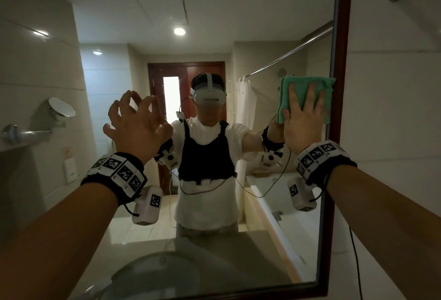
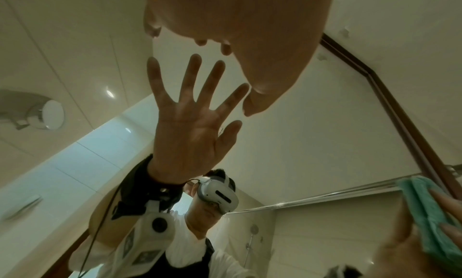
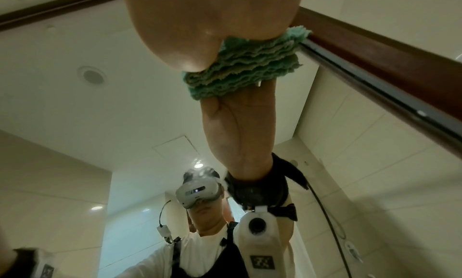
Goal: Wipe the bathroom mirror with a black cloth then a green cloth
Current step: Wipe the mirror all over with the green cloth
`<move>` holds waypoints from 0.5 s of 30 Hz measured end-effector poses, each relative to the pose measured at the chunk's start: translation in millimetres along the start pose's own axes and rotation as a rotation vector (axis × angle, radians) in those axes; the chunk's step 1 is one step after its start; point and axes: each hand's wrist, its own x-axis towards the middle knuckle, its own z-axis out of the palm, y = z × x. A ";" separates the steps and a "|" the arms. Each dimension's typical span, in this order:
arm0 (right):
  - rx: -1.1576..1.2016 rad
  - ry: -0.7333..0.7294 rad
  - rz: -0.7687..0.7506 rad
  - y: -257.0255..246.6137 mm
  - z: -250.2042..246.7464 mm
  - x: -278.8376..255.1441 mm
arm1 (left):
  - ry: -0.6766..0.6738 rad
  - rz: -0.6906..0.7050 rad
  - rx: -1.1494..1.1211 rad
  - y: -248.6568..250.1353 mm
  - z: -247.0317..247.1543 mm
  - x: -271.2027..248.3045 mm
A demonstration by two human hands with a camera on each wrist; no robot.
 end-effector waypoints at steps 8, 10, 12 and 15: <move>0.054 0.040 -0.048 -74.6 1.8 3.6 | -0.049 0.053 0.065 -14.4 0.9 3.1; 0.057 0.049 -0.104 -99.5 2.5 5.7 | -0.062 0.067 0.074 -17.0 0.6 4.8; 0.053 0.057 -0.165 -126.1 5.2 6.8 | -0.081 0.086 0.092 -20.4 1.0 6.0; 0.051 0.046 -0.287 -169.2 9.6 3.4 | -0.092 0.104 0.121 -24.4 -0.2 6.8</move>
